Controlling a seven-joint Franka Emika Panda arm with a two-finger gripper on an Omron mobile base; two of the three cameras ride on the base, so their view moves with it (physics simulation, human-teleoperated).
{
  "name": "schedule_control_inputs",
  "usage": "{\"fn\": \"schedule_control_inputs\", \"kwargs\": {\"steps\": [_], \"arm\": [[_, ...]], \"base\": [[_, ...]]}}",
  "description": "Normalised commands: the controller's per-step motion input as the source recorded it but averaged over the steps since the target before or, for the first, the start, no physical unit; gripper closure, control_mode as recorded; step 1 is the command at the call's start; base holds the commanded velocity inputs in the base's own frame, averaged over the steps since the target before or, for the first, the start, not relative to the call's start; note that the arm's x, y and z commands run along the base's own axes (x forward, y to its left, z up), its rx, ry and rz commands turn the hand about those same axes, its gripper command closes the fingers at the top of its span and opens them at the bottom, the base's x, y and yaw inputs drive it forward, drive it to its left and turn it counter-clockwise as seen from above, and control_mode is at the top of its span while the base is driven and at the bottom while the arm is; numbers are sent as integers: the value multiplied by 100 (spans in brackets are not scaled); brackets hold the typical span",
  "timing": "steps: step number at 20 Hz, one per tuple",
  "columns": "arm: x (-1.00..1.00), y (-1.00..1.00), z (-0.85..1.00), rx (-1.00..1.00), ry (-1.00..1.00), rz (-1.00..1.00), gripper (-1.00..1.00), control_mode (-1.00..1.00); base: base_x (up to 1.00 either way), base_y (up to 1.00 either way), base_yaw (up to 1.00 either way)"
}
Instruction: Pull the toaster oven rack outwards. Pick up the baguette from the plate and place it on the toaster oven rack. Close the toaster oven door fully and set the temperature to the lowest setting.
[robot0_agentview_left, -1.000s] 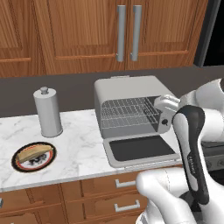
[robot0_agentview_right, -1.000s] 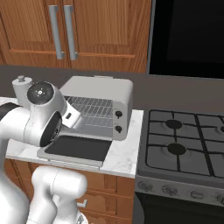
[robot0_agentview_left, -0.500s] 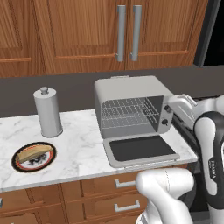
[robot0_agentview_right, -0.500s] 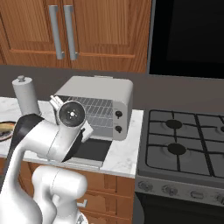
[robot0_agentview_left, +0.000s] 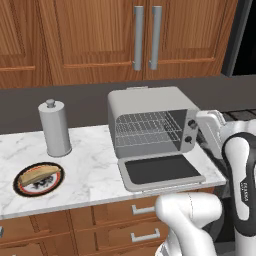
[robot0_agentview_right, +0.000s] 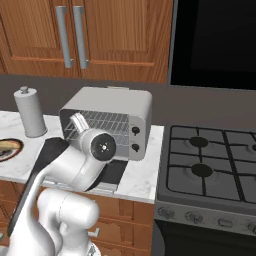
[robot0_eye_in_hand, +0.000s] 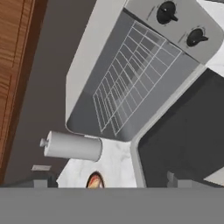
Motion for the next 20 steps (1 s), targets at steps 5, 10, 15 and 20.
{"fn": "schedule_control_inputs", "kwargs": {"steps": [5, 10, 15, 20], "arm": [[46, 0, -17, 6, 0, 0, -100, -100], [41, -2, -11, 1, 0, 0, -100, -100], [34, -9, -14, 0, 0, 2, -100, -100], [30, -5, -35, 4, -2, 0, -100, -100]], "base": [[0, 0, 0], [0, 0, 0], [0, 0, 0], [0, 0, 0]]}}
